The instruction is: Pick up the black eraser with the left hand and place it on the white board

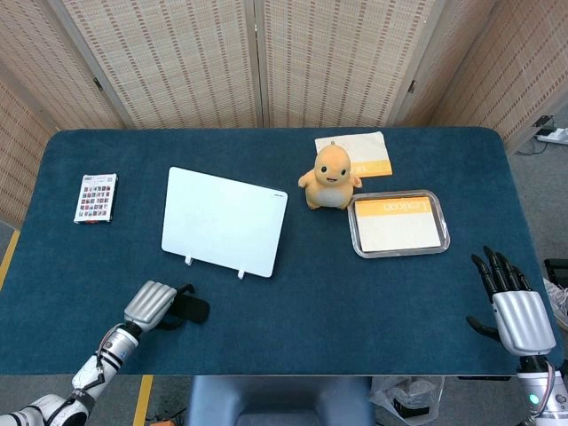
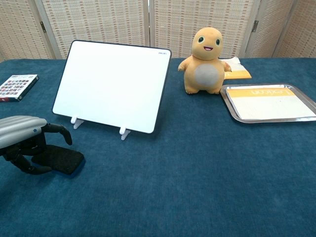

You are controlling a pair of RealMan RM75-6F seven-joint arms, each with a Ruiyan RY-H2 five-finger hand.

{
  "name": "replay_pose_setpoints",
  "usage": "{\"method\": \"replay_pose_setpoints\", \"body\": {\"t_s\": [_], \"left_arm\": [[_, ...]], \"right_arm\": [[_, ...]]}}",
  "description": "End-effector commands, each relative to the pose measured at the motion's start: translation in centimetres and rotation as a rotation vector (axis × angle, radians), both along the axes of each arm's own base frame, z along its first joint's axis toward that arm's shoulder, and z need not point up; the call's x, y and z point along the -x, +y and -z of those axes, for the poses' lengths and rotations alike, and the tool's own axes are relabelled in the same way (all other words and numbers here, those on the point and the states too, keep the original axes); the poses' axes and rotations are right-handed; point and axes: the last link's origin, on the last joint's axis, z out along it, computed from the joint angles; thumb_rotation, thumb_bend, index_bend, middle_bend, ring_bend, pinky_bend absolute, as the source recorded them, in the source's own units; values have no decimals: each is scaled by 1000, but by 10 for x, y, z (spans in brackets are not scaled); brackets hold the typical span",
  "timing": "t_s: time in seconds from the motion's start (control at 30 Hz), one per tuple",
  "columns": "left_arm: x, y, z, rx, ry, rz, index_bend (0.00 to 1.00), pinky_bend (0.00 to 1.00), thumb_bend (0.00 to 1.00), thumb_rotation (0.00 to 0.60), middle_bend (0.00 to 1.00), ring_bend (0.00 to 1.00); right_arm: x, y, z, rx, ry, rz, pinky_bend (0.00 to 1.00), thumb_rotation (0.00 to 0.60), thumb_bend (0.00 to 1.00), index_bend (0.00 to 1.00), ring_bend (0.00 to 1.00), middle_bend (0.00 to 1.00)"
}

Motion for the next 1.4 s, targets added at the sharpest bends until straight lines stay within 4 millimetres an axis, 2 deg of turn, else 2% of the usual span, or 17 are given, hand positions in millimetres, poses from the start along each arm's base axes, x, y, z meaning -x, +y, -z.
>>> {"method": "replay_pose_setpoints", "body": {"t_s": [0.03, 0.37, 0.67, 0.87, 1.03, 1.17, 1.3, 1.4], "left_arm": [[0, 0, 0, 2, 5, 3, 323, 1000, 286, 600, 1000, 1000], [-1, 4, 3, 15, 19, -1, 337, 1000, 285, 600, 1000, 1000], [3, 6, 4, 8, 10, -7, 532, 1000, 285, 600, 1000, 1000], [2, 6, 2, 4, 8, 0, 523, 1000, 285, 600, 1000, 1000], [-1, 4, -9, -24, 20, 19, 517, 1000, 285, 600, 1000, 1000], [-10, 7, -31, -98, 3, 30, 504, 1000, 285, 600, 1000, 1000], [-22, 13, -49, -205, -64, 40, 499, 1000, 285, 600, 1000, 1000], [-29, 16, -53, -265, -122, 48, 485, 1000, 285, 600, 1000, 1000]], "right_arm": [[0, 0, 0, 1, 0, 0, 163, 600, 151, 0, 0, 0], [0, 0, 0, 4, 0, 0, 163, 600, 150, 0, 1, 0], [-1, 1, 1, 4, 3, -1, 163, 600, 150, 0, 1, 0], [-1, 1, 1, 7, 4, -1, 163, 600, 150, 0, 2, 0], [-1, 1, 1, 5, 5, -1, 163, 600, 151, 0, 2, 0], [-1, 1, 2, 5, 5, -4, 163, 600, 151, 0, 2, 0], [-1, 1, 2, 2, 6, -3, 163, 600, 151, 0, 3, 0], [-1, 1, 2, 2, 6, -2, 163, 600, 151, 0, 3, 0]]}}
